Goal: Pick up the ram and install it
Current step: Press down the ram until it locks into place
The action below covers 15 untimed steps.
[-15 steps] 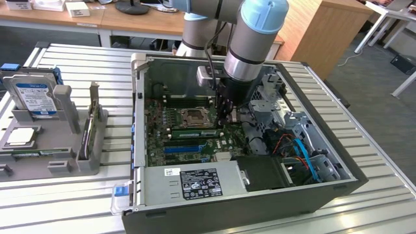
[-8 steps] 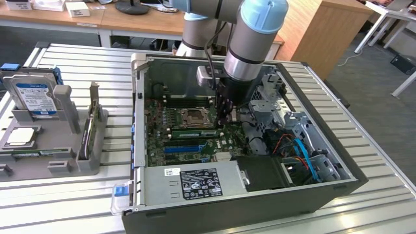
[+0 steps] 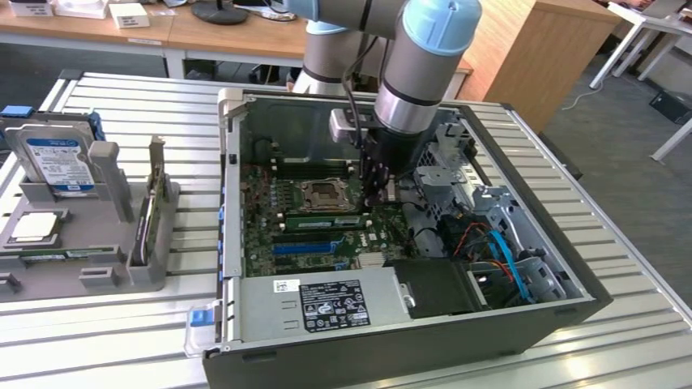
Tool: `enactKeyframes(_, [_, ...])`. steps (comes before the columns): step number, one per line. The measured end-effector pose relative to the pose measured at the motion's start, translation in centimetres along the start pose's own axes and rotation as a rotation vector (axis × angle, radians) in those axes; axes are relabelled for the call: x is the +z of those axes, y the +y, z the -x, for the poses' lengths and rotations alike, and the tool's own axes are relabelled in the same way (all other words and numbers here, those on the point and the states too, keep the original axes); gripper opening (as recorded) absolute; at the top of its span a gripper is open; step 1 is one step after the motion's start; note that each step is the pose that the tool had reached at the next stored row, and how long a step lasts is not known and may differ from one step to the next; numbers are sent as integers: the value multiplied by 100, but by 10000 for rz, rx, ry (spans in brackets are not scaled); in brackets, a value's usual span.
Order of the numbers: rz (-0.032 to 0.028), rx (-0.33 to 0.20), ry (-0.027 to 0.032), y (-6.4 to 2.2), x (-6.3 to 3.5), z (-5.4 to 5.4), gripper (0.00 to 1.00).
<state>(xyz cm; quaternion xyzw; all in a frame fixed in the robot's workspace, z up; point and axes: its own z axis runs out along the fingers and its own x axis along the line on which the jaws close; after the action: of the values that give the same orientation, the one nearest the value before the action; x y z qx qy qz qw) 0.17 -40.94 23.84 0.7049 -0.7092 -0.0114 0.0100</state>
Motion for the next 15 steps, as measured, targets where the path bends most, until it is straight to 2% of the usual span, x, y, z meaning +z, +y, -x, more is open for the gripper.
enactKeyframes(13, [0, -2, 1, -19, 28, 1, 11])
enactKeyframes(15, [-2, 1, -3, -20, 30, 28, 11])
